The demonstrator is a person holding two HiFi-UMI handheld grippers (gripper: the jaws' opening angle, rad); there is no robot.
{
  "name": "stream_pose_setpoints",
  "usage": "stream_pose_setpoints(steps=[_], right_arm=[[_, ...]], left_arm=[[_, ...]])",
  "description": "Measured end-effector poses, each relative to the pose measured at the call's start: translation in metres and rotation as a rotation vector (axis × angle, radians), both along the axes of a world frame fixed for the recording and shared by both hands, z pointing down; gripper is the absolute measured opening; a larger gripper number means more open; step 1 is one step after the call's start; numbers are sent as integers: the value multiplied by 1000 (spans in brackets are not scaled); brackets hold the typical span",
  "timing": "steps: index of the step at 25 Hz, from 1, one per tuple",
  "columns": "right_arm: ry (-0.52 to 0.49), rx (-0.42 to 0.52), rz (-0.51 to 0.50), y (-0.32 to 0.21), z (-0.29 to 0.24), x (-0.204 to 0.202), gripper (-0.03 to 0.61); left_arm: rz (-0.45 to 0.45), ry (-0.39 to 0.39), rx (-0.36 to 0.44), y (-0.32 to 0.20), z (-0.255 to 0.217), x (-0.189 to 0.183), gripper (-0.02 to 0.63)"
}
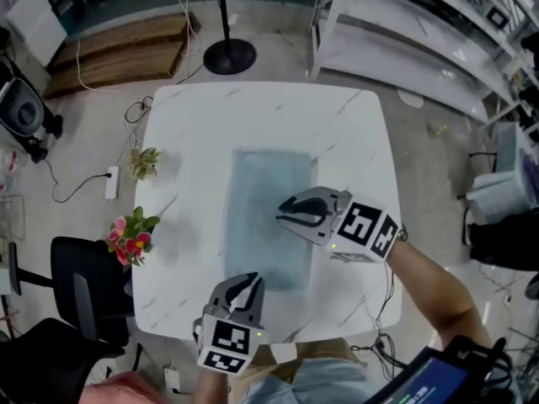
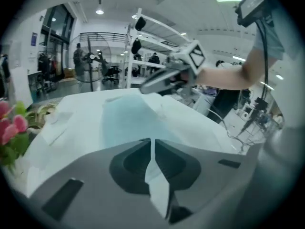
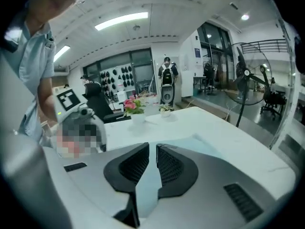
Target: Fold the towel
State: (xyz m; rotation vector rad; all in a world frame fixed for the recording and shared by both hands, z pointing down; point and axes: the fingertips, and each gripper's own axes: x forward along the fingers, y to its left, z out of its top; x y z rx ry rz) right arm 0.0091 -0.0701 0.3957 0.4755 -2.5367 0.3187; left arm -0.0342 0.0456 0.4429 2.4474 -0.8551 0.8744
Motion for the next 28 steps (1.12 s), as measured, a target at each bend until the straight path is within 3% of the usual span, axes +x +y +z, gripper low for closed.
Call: stream_pose_setpoints(steps=[3,6,12,18,20,23,28], right_arm=[[43,16,-10,-48,6,-22,57],[71,1,-29,-87,30,-56,57],[159,-92,89,-153,92,-45,32],[30,-147,110,-174,69,-44,15],[16,-93,122,-180,45,-27,17],[72,-36,97,-170,31,12,15],[172,-88,75,-144,68,64,15]], left_arm=[[184,-34,-84,18,26,34,46],[248,-88,-132,26,47,38,46],[248,-24,-182,23,49,38,44],[240,5,-223,20,56,34,41],[237,13,-232,20,55,35,40],[232,19,-238,20,55,34,38],[223,22,-239,19,56,34,34]])
